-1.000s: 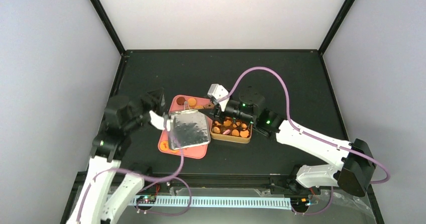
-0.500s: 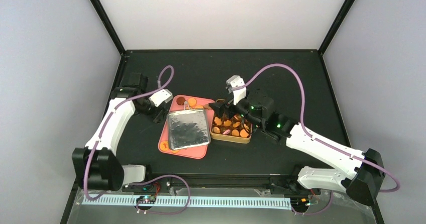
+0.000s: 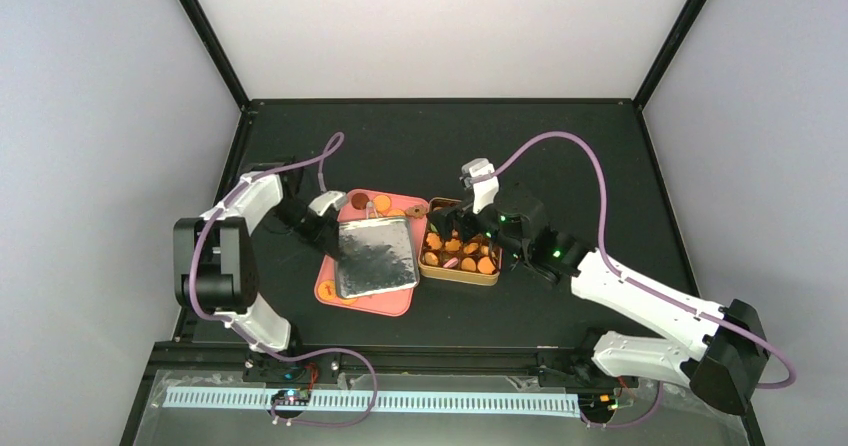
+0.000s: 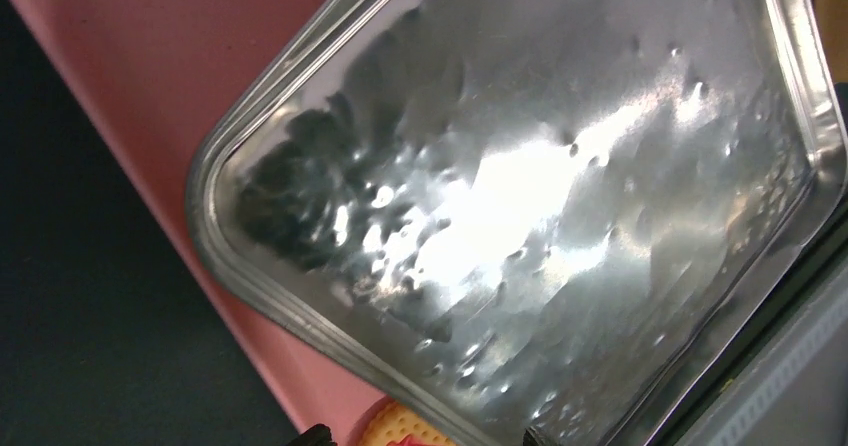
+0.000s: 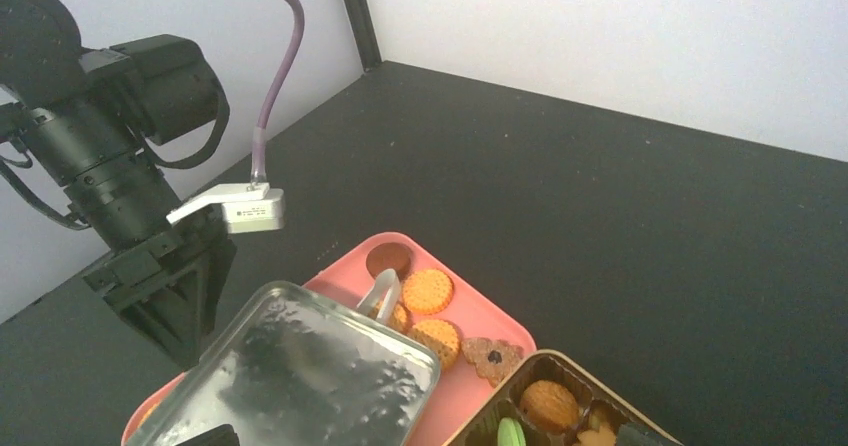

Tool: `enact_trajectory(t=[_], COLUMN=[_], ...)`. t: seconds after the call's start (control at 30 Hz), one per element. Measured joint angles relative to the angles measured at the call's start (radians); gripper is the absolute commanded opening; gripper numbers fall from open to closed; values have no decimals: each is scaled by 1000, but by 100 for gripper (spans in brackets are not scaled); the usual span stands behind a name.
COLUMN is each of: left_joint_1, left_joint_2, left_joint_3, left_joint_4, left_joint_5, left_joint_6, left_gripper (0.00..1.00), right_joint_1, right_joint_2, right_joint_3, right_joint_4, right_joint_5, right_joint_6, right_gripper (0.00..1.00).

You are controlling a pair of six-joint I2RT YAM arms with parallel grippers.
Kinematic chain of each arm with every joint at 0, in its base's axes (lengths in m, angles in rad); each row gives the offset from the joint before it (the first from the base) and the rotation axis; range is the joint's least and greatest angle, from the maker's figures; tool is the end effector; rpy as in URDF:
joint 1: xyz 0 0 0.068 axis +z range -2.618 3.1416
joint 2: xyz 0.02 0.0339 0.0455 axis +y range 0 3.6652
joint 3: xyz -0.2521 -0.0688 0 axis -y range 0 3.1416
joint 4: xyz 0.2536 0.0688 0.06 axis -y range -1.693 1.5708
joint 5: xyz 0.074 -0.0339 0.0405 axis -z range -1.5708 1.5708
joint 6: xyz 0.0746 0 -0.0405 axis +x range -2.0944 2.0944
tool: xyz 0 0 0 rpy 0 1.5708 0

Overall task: Pack the cookies
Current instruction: Pick up the box lid from the plate.

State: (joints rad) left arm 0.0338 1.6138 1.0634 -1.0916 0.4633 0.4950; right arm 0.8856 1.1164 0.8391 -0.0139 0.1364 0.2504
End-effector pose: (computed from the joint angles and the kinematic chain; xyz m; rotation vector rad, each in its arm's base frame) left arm 0.2693 -0.0243 0.1435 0.6623 2.9314 -0.7122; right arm 0.2049 0.2347 0.2858 -0.5041 1.8442 0.6545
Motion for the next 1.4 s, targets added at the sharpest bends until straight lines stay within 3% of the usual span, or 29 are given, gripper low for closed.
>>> enact_trajectory(t=[0.37, 0.6, 0.8, 1.4], left_joint_1=[0, 0, -2, -103], left_joint_2=[104, 141, 129, 74], left_joint_3=[0, 12, 46, 26], left_joint_4=[19, 23, 24, 110], left_joint_5=[66, 80, 102, -72], left_joint_6=[-40, -64, -70, -111], left_gripper=[48, 24, 15, 17], right_joint_1=[0, 0, -1, -8], right_joint_2=[-4, -5, -5, -37], right_joint_3=[-13, -13, -13, -14], right_joint_4=[-2, -2, -2, -16], right_joint_5=[-5, -15, -27, -42], right_joint_6=[14, 18, 18, 22], right_gripper=[99, 98, 98, 97])
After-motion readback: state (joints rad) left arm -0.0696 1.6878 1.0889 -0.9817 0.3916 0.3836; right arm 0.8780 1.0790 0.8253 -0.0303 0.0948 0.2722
